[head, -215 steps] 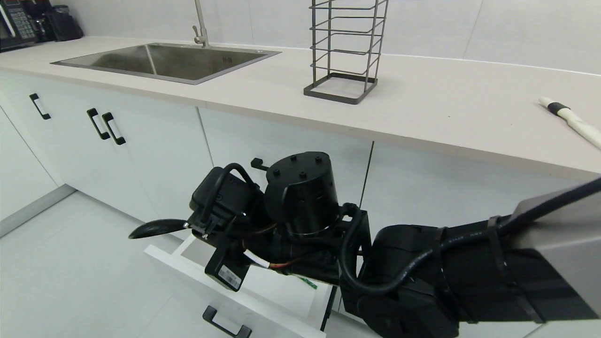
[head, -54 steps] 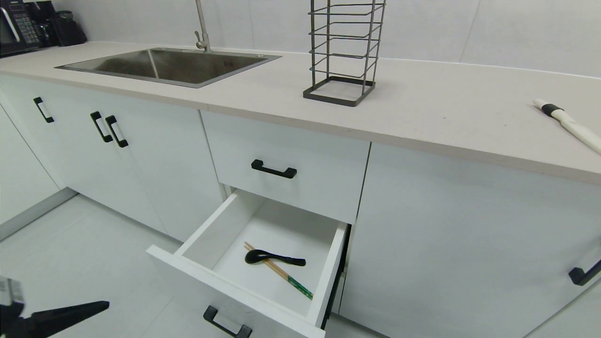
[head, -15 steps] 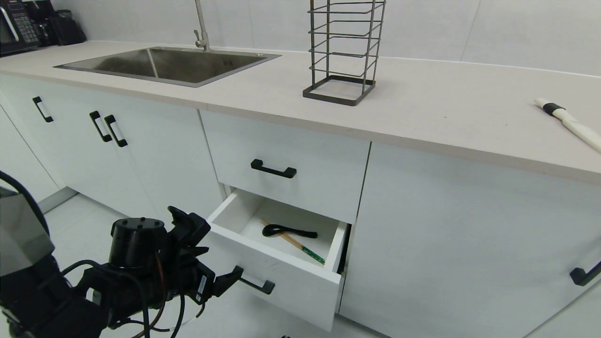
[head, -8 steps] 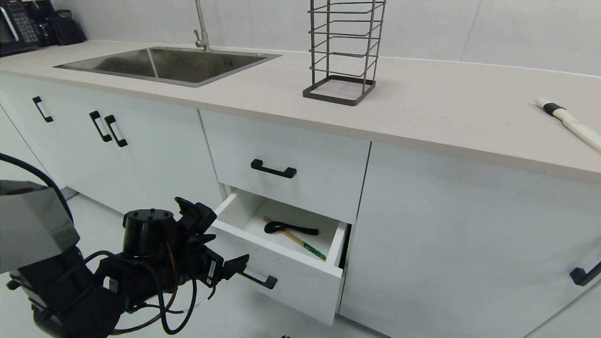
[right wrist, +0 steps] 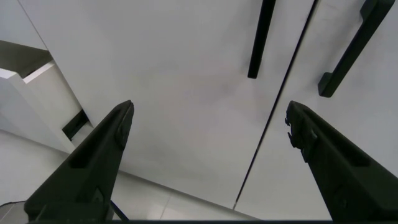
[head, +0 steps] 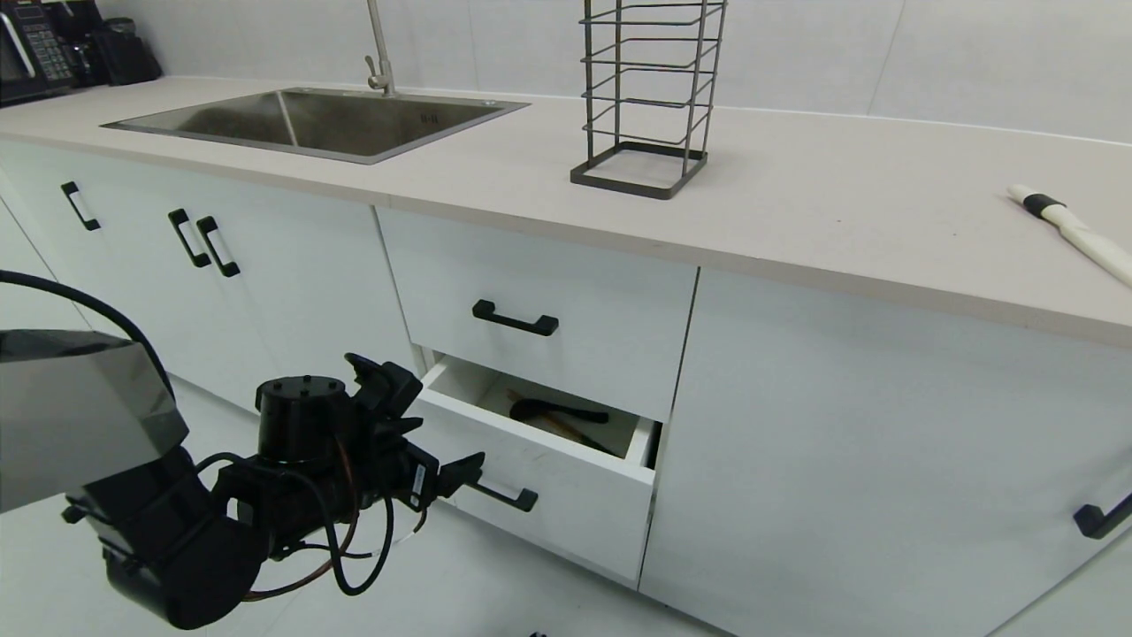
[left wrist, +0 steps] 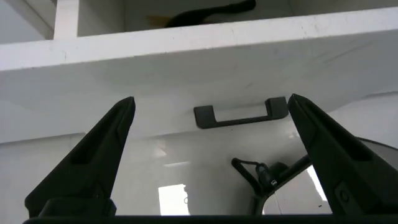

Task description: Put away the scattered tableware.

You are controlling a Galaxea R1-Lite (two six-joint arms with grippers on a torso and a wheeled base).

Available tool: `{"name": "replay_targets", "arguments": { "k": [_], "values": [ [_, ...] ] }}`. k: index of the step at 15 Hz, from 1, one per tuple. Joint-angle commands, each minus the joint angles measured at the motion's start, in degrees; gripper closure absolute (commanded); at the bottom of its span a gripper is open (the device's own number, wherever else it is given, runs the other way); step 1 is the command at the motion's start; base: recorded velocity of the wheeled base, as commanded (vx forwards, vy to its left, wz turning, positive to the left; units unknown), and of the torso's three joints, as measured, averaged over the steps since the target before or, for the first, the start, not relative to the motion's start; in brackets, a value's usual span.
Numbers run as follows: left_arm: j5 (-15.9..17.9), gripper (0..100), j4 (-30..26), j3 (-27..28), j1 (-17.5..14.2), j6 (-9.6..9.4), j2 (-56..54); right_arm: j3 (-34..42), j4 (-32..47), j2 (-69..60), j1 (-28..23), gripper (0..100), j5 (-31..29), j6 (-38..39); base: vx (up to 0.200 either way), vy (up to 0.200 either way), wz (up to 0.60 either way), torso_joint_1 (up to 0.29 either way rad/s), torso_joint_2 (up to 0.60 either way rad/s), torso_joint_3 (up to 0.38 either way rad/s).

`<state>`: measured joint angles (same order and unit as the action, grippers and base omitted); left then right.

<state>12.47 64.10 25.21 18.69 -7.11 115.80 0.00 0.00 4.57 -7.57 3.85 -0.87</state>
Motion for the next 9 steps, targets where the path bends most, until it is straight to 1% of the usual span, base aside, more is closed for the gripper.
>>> {"name": "replay_targets", "arguments": {
  "k": [1,4,9],
  "values": [
    [0.0,0,0.4,2.0,0.0,-0.01,1.4,0.0,0.0,0.1,0.0,0,0.1,0.0,0.000,0.000,0.00,0.000,0.00,0.000],
    [0.1,0,2.7,5.1,0.0,0.60,3.5,0.0,0.0,0.1,0.0,0,0.1,0.0,0.000,0.000,0.00,0.000,0.00,0.000],
    [0.1,0,3.9,6.4,0.2,0.78,5.3,0.0,0.0,0.1,0.0,0,0.0,0.0,0.000,0.000,0.00,0.000,0.00,0.000]
  ]
}}
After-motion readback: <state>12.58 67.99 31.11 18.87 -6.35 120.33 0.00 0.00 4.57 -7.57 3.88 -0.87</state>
